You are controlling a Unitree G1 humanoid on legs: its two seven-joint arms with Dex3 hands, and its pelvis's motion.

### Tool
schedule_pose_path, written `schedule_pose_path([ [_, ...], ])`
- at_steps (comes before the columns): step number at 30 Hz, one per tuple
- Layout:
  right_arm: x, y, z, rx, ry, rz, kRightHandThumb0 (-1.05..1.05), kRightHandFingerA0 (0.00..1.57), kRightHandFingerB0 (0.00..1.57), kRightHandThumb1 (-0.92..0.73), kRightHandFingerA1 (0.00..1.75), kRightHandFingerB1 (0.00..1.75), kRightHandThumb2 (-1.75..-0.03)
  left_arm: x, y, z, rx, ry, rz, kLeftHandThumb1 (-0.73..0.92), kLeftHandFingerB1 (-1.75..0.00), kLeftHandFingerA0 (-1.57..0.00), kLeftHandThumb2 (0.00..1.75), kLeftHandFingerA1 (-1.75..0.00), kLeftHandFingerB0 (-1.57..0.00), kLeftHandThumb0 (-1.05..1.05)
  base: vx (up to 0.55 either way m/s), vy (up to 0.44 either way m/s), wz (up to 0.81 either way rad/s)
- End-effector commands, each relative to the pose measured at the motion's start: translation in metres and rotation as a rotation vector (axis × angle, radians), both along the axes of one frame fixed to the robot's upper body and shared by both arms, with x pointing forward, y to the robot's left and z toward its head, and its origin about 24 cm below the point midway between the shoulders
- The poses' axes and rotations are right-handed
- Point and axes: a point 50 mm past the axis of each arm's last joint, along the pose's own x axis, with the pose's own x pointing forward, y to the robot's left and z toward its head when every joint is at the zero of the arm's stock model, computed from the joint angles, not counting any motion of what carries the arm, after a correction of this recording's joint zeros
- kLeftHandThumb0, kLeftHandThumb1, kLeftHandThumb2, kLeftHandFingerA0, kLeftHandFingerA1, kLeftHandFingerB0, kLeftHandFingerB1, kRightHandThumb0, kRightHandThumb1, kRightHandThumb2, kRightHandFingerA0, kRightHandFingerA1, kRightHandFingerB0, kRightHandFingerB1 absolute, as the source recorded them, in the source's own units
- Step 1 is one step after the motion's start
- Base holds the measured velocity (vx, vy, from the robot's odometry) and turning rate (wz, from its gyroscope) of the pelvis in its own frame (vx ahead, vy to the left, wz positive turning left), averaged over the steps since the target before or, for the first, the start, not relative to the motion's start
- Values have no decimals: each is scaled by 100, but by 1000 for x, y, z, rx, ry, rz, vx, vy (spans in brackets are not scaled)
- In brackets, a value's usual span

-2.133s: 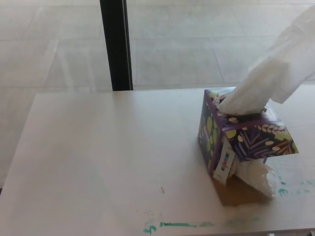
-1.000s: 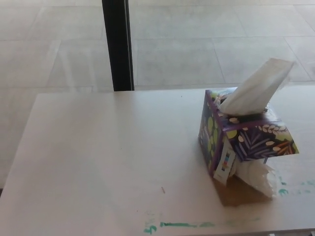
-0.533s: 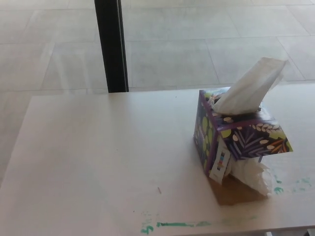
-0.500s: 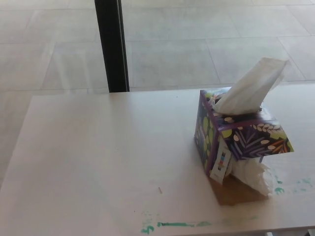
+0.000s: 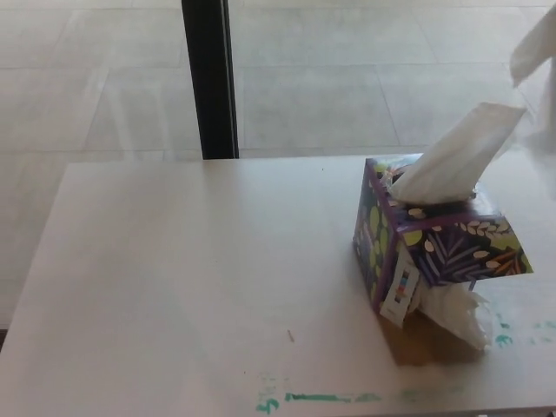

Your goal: The robot uses its right hand to pull out a tissue from the tissue box kept in the middle of the desk and put it on the right side

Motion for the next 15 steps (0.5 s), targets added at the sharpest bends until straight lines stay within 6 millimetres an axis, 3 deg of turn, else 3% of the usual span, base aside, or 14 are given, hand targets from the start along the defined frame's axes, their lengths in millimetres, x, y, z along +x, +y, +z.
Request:
schedule_pose_path([
  [1, 2, -2, -2, -35, 2, -34, -23, 92, 74, -50, 165, 151, -112, -1, 0, 1, -15, -8, 16, 23, -97, -49, 93, -112, -37, -77, 0, 0, 0],
  [3, 1, -5, -24, -120, 26, -36, -24, 93, 83, -54, 154, 134, -99, -4, -1, -1, -17, -9, 13, 24, -96, -49, 92, -110, -38, -77, 0, 0, 0],
  [4, 1, -7, -33, -172, 49, -62, -19, 93, 80, -57, 165, 130, -85, -4, -2, 0, -13, -9, 2, 26, -95, -50, 92, -110, -38, -78, 0, 0, 0],
  [5, 1, -11, -47, -237, 137, -91, -29, 84, 87, -70, 142, 82, -67, -5, -2, 0, -15, -10, 1, 25, -96, -49, 94, -111, -37, -76, 0, 0, 0],
  [6, 1, -18, -67, -280, 270, -121, -27, 88, 92, -69, 141, 84, -67, -6, -2, 0, -23, -16, 12, 24, -79, -55, 103, -92, -36, -69, 0, 0, 0],
  [7, -1, -22, -80, -277, 308, -130, -33, 89, 93, -68, 141, 78, -67, -7, -3, -1, -26, -19, 24, 23, -96, -49, 94, -111, -36, -76, 0, 0, 0],
  [8, -3, -24, -86, -308, 323, -142, -33, 89, 93, -68, 141, 78, -67, -7, -3, -1, -24, -19, 27, 23, -96, -49, 94, -111, -36, -76, 0, 0, 0],
  [9, -10, -32, -112, -447, 449, -261, -41, 84, 87, -78, 154, 105, -69, -7, -3, -1, -15, -13, 0, 22, -85, -58, 100, -97, -42, -81, 0, 0, 0],
  [10, -12, -36, -121, -481, 495, -267, -42, 82, 78, -70, 161, 124, -67, -7, -4, -1, -25, -24, 8, 26, -94, -46, 93, -107, -35, -77, 0, 0, 0],
  [11, -12, -35, -120, -486, 497, -269, -42, 82, 78, -70, 161, 124, -67, -6, -4, -1, -27, -29, 11, 26, -94, -46, 93, -107, -35, -77, 0, 0, 0],
  [12, -15, -40, -128, -453, 558, -279, -38, 82, 79, -82, 163, 110, -71, -4, -4, -1, -24, -31, 13, 26, -94, -48, 93, -106, -35, -77, 0, 0, 0],
  [15, -19, -48, -141, -446, 669, -323, -36, 83, 76, -79, 161, 95, -63, -3, -4, -3, -27, -36, 42, 24, -95, -46, 93, -108, -35, -79, 0, 0, 0],
])
